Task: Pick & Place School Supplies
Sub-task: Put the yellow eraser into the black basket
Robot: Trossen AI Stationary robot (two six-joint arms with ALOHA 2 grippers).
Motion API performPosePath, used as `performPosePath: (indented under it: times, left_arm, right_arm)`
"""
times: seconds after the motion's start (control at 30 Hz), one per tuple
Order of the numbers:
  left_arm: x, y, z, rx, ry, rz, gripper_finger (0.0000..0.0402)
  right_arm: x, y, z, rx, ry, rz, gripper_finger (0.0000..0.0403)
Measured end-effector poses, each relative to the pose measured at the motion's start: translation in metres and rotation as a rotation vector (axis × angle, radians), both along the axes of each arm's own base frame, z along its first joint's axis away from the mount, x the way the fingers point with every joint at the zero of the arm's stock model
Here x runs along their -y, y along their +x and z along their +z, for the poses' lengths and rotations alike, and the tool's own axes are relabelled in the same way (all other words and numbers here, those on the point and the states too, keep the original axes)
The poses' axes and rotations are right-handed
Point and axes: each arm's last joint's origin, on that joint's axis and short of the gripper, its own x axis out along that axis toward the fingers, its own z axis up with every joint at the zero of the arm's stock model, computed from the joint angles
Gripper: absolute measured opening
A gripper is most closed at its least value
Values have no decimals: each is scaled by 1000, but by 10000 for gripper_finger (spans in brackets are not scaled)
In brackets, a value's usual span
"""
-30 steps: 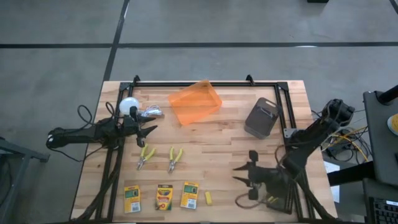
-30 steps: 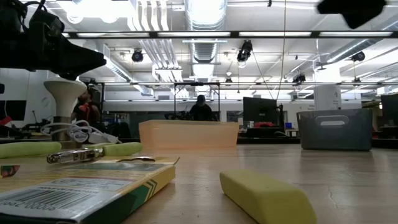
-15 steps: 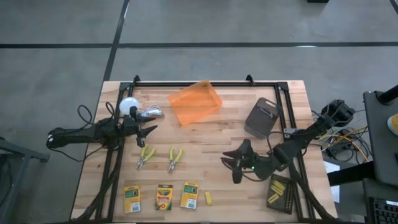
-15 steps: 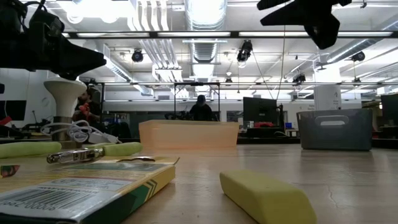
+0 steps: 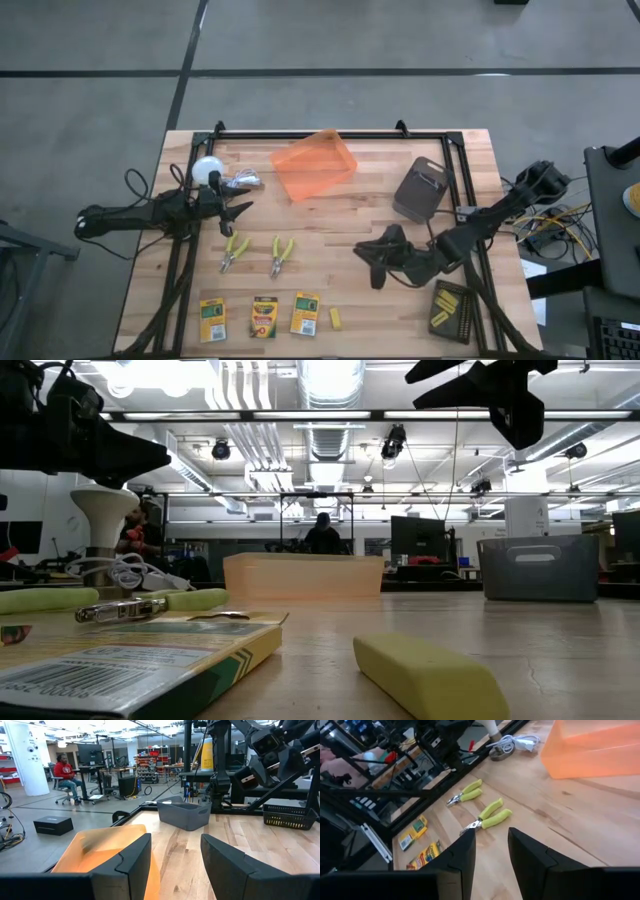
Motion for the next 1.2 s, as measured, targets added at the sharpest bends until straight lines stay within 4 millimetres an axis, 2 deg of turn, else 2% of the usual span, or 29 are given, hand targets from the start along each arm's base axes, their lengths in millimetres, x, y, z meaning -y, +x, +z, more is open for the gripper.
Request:
performPosePath:
  times: [0.17, 0.43, 0.67, 0.97, 1.2]
  left_arm:
    - [0, 0, 0, -1, 0, 0, 179]
    - [0, 0, 0, -1, 0, 0, 179]
    - [0, 0, 0, -1, 0, 0, 179]
    - [0, 0, 0, -1, 0, 0, 179]
    - [0, 0, 0, -1, 0, 0, 179]
  right_arm:
    - [-5, 9, -3, 60, 38, -4, 109]
    - [-5, 18, -11, 52, 64, 24, 109]
    - [-2, 26, -4, 23, 117, 163, 105]
    - [0, 30, 4, -102, 214, 153, 116]
    - [-11, 49, 16, -207, 195, 154, 126]
